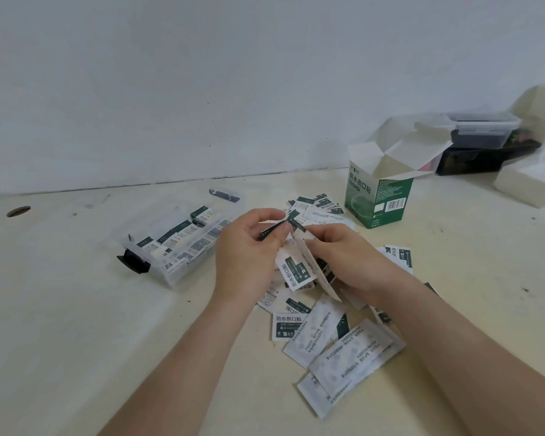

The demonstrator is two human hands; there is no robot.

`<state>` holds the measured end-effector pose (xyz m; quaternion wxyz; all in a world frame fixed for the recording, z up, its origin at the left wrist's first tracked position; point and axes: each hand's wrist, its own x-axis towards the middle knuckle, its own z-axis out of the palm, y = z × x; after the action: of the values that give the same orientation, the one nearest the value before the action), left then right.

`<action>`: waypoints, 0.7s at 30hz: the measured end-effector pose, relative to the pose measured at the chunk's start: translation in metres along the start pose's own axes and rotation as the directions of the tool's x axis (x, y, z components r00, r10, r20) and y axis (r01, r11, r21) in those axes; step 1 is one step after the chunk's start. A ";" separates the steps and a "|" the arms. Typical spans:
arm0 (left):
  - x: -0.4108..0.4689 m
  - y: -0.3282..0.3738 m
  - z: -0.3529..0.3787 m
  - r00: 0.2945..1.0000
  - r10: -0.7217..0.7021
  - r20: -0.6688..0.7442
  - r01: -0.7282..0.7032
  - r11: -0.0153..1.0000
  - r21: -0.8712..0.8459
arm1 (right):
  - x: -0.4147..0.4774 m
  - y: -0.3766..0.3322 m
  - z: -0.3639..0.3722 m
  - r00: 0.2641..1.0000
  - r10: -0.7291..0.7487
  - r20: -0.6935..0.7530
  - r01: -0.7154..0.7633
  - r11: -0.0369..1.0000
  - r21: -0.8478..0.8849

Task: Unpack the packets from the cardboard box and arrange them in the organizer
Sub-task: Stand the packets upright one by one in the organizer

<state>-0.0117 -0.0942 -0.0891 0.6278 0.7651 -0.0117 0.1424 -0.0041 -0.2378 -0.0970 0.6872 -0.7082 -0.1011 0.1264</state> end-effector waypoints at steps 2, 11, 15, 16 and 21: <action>0.000 0.004 -0.002 0.999 0.021 -0.026 -0.021 1.000 -0.022 | 0.002 0.001 0.003 0.997 0.068 -0.031 -0.063 0.989 0.137; 0.002 0.007 -0.009 0.996 -0.001 0.094 -0.018 0.979 0.203 | 0.008 0.004 0.004 0.959 0.082 -0.272 -0.043 0.988 0.145; 0.003 0.007 -0.013 0.981 -0.002 0.194 -0.057 0.953 0.298 | 0.006 0.001 0.003 0.905 -0.171 -0.390 0.080 0.968 -0.239; 0.001 0.009 -0.012 0.970 -0.043 0.240 -0.016 0.971 0.239 | 0.005 0.000 0.005 0.894 -0.227 -0.386 0.108 0.946 -0.307; -0.006 0.019 -0.004 0.935 -0.106 0.338 0.111 0.994 0.003 | 0.004 -0.001 0.013 0.848 -0.378 -0.372 0.200 0.878 -0.435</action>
<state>-0.0217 -0.0958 -0.0716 0.6296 0.7725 -0.0780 -0.0257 -0.0040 -0.2245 -0.0962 0.5524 -0.8133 -0.0707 -0.1683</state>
